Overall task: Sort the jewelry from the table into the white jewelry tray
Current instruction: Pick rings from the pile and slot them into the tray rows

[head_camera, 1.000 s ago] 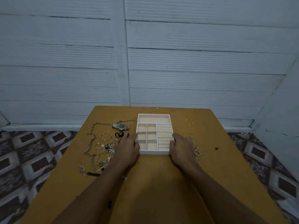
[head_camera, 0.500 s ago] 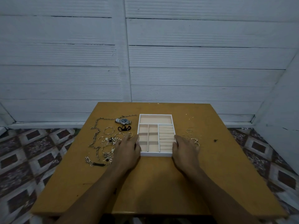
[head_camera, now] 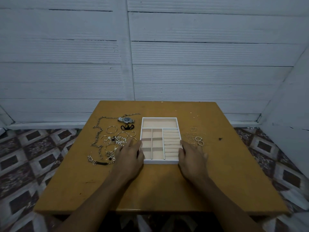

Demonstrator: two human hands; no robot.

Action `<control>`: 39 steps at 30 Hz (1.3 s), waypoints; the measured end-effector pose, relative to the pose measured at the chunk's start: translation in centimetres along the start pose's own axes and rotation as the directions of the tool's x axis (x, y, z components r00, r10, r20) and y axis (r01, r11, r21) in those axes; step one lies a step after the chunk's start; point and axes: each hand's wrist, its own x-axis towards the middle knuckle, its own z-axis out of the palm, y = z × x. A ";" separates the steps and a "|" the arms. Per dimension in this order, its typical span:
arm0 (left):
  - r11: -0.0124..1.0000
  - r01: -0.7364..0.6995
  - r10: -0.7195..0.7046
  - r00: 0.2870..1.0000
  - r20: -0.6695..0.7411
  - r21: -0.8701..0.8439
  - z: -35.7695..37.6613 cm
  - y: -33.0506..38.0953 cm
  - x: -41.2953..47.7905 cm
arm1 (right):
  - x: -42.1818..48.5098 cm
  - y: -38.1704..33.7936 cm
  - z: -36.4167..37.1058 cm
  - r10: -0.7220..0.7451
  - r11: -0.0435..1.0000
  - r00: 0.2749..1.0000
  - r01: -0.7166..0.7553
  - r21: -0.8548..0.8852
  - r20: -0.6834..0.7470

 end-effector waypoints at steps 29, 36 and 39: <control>0.993 -0.116 0.118 0.986 -0.118 0.025 -0.4 3.1 -0.5 | 1.1 3.0 -3.6 -0.010 0.981 1.000 0.007 0.193 0.015; 0.975 -0.222 0.221 0.974 0.055 0.022 2.0 8.9 3.3 | 4.6 5.3 -4.6 -0.009 0.999 0.994 0.003 0.051 0.113; 0.973 -0.224 0.216 0.969 0.123 0.055 3.3 10.8 4.3 | 5.5 5.1 -4.6 -0.035 0.999 0.990 0.034 0.010 0.140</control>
